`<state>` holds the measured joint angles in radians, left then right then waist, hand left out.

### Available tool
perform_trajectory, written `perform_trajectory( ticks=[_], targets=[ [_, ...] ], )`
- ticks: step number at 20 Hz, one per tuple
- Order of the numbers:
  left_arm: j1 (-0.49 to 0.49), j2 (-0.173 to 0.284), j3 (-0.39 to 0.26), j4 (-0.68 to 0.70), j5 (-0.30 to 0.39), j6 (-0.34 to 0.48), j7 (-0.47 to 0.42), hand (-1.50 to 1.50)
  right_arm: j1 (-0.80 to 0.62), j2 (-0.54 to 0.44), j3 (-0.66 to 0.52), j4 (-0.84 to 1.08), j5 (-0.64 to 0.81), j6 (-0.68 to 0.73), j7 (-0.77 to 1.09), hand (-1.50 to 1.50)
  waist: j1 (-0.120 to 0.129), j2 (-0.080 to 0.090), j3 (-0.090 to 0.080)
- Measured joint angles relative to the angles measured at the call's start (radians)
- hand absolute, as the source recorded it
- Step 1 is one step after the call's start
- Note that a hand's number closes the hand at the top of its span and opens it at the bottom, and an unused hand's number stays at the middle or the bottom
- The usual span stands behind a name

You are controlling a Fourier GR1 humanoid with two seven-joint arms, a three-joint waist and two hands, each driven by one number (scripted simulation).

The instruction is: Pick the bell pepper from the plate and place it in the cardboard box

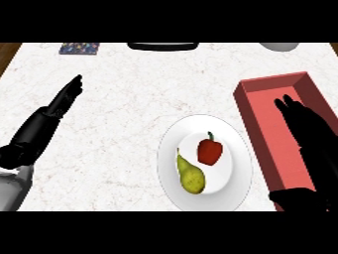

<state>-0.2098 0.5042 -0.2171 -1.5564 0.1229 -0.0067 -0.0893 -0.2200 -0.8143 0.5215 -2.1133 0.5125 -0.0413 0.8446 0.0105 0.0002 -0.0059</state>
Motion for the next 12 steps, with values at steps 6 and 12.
perform_trajectory(
  ticks=[6, 12],
  targets=[
    [-0.040, -0.033, -0.018, 0.039, -0.026, 0.000, -0.003, 0.00, -0.197, 0.136, 0.135, 0.047, -0.029, 0.222, 0.217, -1.50, 0.017, 0.003, 0.000],
    [-0.059, -0.044, -0.010, 0.064, -0.034, -0.006, -0.006, 0.00, -0.317, 0.297, 0.211, 0.192, -0.047, 0.278, 0.302, -1.50, 0.015, 0.001, 0.001]
  ],
)
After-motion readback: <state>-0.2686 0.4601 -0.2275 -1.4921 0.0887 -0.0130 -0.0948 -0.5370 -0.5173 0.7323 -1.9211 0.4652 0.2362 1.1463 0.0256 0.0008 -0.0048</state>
